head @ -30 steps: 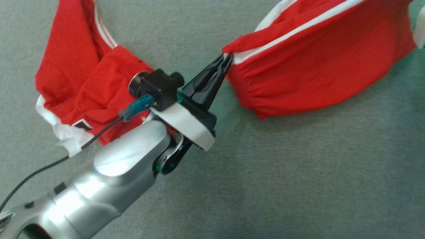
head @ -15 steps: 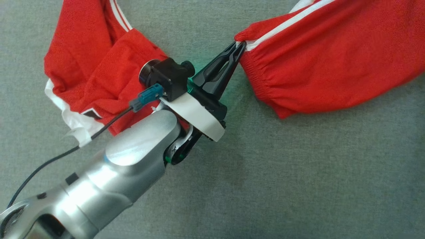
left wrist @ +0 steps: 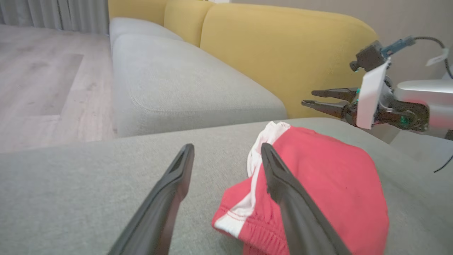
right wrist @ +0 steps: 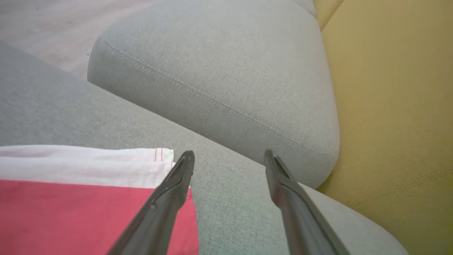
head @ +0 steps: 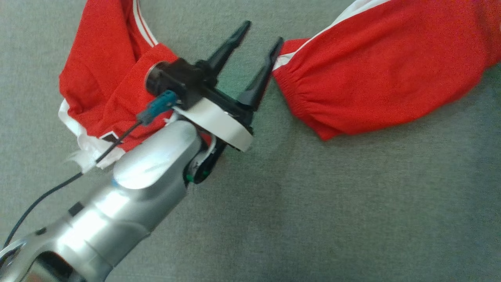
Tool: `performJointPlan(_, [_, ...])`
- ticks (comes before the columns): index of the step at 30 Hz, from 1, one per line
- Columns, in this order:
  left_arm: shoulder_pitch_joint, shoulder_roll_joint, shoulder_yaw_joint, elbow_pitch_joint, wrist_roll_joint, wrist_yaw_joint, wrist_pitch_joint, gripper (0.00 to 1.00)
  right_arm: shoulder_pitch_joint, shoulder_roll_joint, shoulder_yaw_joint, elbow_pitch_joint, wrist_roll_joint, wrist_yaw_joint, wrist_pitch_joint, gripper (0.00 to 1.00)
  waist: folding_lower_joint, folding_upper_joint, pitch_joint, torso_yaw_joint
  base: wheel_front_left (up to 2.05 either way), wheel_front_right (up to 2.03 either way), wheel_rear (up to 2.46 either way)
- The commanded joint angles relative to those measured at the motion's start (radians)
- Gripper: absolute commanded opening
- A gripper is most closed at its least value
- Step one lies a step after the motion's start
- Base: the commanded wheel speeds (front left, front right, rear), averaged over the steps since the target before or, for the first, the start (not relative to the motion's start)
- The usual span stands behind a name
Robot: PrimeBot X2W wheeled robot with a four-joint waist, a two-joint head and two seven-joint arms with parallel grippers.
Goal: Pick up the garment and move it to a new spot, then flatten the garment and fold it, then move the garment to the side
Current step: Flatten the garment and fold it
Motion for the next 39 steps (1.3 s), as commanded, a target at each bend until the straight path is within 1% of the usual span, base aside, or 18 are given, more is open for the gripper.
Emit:
performJointPlan(1, [0.003, 0.039, 0.060, -0.034, 0.014, 0.014, -0.010, 1.00, -0.017, 0.007, -0.010, -0.013, -0.002, 0.003, -0.022, 1.00, 0.0001, 0.0000, -0.052, -0.032, 0.00, 0.00, 0.00])
performJointPlan(5, [0.049, 0.061, 0.142, -0.074, 0.046, 0.050, -0.011, 1.00, 0.016, 0.032, -0.037, -0.022, 0.030, 0.003, -0.068, 1.00, 0.0001, 0.0000, -0.126, -0.065, 0.00, 0.00, 0.00])
performJointPlan(9, [0.108, 0.085, 0.227, -0.116, 0.107, 0.093, -0.011, 1.00, 0.066, 0.063, -0.076, -0.064, 0.068, 0.003, -0.144, 1.00, 0.0001, 0.0000, -0.194, -0.097, 0.00, 0.00, 0.00])
performJointPlan(11, [0.146, 0.092, 0.272, -0.133, 0.135, 0.113, -0.011, 1.00, 0.101, 0.083, -0.109, -0.091, 0.087, 0.003, -0.186, 1.00, 0.0001, 0.0000, -0.227, -0.111, 0.00, 0.00, 0.00])
performJointPlan(13, [0.185, 0.103, 0.311, -0.145, 0.180, 0.137, -0.011, 1.00, 0.140, 0.099, -0.145, -0.122, 0.076, 0.003, -0.216, 1.00, 0.0001, 0.0000, -0.258, -0.122, 0.00, 0.00, 0.00])
performJointPlan(15, [0.238, 0.101, 0.351, -0.156, 0.210, 0.157, -0.011, 1.00, 0.192, 0.136, -0.194, -0.163, 0.075, 0.003, -0.234, 1.00, 0.0001, 0.0000, -0.286, -0.135, 0.00, 0.00, 0.00])
performJointPlan(18, [0.325, 0.085, 0.412, -0.168, 0.239, 0.166, -0.011, 1.00, 0.292, 0.198, -0.272, -0.234, 0.071, 0.003, -0.247, 1.00, 0.0001, 0.0000, -0.327, -0.153, 0.00, 0.00, 0.00])
performJointPlan(19, [0.325, 0.085, 0.412, -0.168, 0.239, 0.166, -0.011, 1.00, 0.292, 0.198, -0.272, -0.234, 0.071, 0.003, -0.247, 1.00, 0.0001, 0.0000, -0.327, -0.153, 0.00, 0.00, 0.00])
performJointPlan(23, [0.439, 0.056, 0.488, -0.189, 0.281, 0.155, -0.011, 1.00, 0.453, 0.296, -0.376, -0.348, 0.045, 0.003, -0.251, 1.00, 0.0001, 0.0000, -0.380, -0.172, 0.00, 0.00, 0.00])
performJointPlan(27, [0.547, 0.018, 0.552, -0.206, 0.322, 0.121, -0.011, 1.00, 0.635, 0.398, -0.460, -0.476, -0.010, 0.003, -0.252, 1.00, 0.0001, 0.0000, -0.421, -0.184, 0.00, 0.00, 0.00])
performJointPlan(30, [0.618, -0.012, 0.596, -0.216, 0.361, 0.096, -0.011, 1.00, 0.775, 0.455, -0.506, -0.564, -0.053, 0.003, -0.246, 1.00, 0.0001, 0.0000, -0.443, -0.190, 0.00, 0.00, 0.00])
performJointPlan(32, [0.663, -0.036, 0.628, -0.216, 0.379, 0.085, -0.011, 1.00, 0.861, 0.476, -0.522, -0.615, -0.071, 0.003, -0.241, 1.00, 0.0001, 0.0000, -0.450, -0.193, 0.00, 0.00, 0.00])
performJointPlan(35, [0.711, -0.064, 0.661, -0.205, 0.418, 0.066, -0.011, 1.00, 0.959, 0.487, -0.534, -0.662, -0.101, 0.003, -0.230, 1.00, 0.0001, 0.0000, -0.453, -0.196, 0.00, 0.00, 0.00])
performJointPlan(39, [0.742, -0.099, 0.710, -0.195, 0.454, 0.040, -0.011, 1.00, 1.011, 0.489, -0.524, -0.708, -0.063, 0.003, -0.220, 1.00, 0.0001, 0.0000, -0.449, -0.197, 0.00, 0.00, 0.00])
